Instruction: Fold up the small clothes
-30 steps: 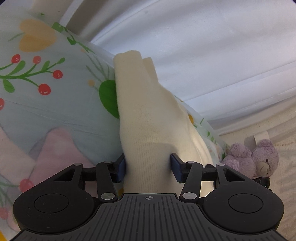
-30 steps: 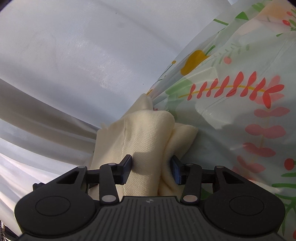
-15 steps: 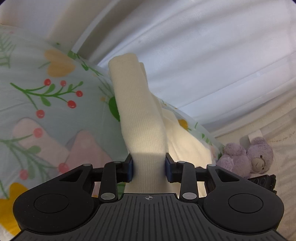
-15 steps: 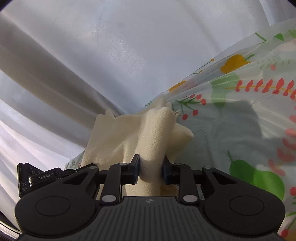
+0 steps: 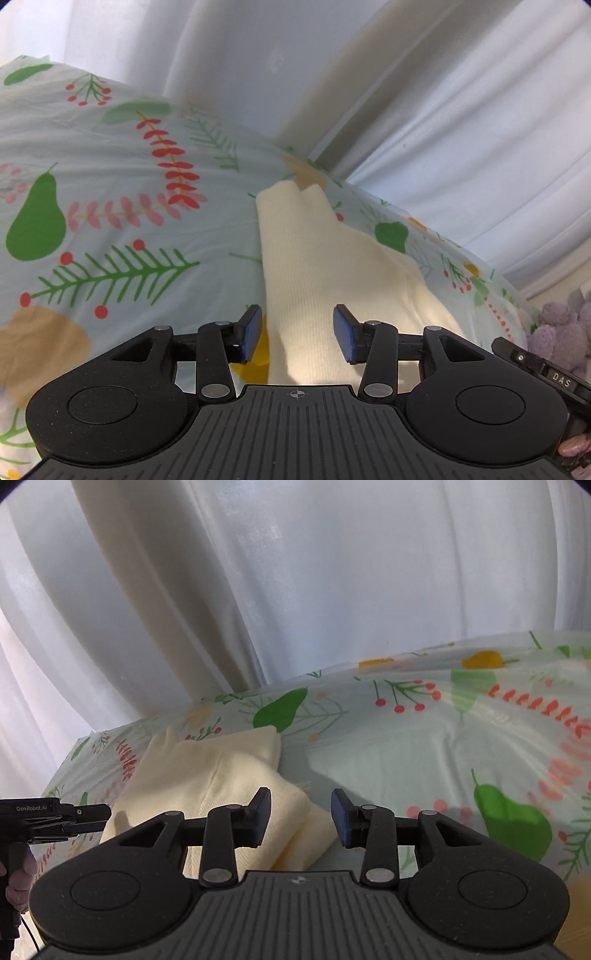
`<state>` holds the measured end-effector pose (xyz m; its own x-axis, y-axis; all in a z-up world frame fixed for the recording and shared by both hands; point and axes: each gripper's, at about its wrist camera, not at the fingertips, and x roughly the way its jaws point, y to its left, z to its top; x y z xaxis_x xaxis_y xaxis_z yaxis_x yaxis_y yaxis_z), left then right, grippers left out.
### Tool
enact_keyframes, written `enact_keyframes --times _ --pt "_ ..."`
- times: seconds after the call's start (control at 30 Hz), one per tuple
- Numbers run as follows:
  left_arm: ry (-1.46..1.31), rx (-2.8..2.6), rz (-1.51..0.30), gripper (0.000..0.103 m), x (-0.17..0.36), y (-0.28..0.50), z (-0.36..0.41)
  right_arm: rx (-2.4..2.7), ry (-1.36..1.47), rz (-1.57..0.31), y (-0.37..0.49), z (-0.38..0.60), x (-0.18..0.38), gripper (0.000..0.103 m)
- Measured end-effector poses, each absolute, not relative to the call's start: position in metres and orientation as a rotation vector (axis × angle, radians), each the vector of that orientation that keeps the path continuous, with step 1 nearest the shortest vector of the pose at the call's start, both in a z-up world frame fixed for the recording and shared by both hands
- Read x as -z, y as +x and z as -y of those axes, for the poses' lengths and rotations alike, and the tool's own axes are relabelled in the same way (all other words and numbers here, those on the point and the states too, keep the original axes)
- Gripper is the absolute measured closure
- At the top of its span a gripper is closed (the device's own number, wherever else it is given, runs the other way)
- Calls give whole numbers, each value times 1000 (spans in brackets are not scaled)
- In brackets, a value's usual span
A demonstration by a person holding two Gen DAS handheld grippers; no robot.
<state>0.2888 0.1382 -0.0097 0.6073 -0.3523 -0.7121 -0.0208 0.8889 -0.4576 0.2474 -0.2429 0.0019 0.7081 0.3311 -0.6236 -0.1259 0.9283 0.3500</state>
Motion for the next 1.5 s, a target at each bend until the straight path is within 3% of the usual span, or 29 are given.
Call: enact_keyframes --times 0.07,0.2,0.5,0.77,1.13,1.3,1.5 --pt "-455 176 -898 45 10 296 -133 -323 288 -750 259 225 -6 66" --pt "-394 93 -880 45 13 319 -108 -383 108 -740 283 167 -3 68" --pt "-221 9 -853 38 40 361 -69 -297 -145 -713 328 113 43 72" --pt "-180 2 -855 18 53 374 -58 -196 66 -703 337 148 51 66" --pt "-154 74 -864 21 35 365 -49 -149 -36 -686 335 131 35 66" --pt "-99 60 -870 18 45 372 -42 -114 -35 -711 343 135 43 57" --pt "-63 43 -844 13 50 373 -36 -77 11 -717 350 145 52 38"
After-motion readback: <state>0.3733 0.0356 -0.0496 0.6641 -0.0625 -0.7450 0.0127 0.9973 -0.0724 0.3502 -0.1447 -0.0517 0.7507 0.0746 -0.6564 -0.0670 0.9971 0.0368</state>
